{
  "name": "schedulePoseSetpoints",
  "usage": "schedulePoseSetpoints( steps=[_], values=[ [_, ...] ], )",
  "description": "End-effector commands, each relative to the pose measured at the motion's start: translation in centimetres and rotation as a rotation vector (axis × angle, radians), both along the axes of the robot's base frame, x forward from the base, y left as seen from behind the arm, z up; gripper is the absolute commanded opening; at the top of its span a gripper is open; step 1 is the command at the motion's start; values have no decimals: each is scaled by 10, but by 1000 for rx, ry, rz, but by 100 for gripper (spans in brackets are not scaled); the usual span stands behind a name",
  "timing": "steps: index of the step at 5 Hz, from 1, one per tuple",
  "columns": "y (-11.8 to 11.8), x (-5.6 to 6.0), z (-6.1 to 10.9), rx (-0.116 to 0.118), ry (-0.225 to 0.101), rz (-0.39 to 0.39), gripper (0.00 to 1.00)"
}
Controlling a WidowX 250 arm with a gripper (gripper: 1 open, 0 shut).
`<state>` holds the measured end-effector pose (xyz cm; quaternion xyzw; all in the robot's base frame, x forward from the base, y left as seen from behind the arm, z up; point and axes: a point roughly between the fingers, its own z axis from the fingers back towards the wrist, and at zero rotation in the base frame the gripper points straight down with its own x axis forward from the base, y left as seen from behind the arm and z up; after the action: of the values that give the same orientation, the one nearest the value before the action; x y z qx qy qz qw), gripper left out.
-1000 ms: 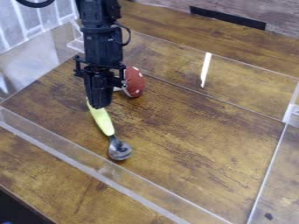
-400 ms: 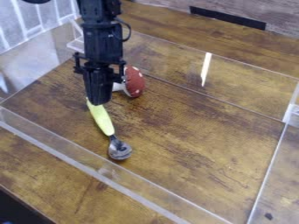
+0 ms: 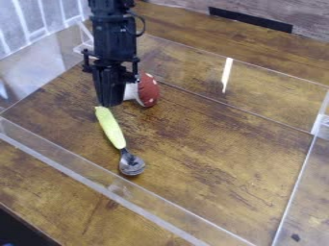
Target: Move the green spoon to the left side of the table
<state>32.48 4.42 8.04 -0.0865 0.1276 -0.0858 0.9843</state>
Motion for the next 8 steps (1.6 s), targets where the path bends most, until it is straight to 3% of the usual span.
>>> schedulePoseSetpoints(
  steps=[1,5,6,7,8],
  values=[
    [7,5,26,22,-86,6,0],
    [10,5,21,26,-82,-6,0],
    [9,2,9,16,-74,-11,100],
    [8,-2,-3,6,-65,-16,100],
    [8,-1,-8,4,-62,-12,0]
  ],
)
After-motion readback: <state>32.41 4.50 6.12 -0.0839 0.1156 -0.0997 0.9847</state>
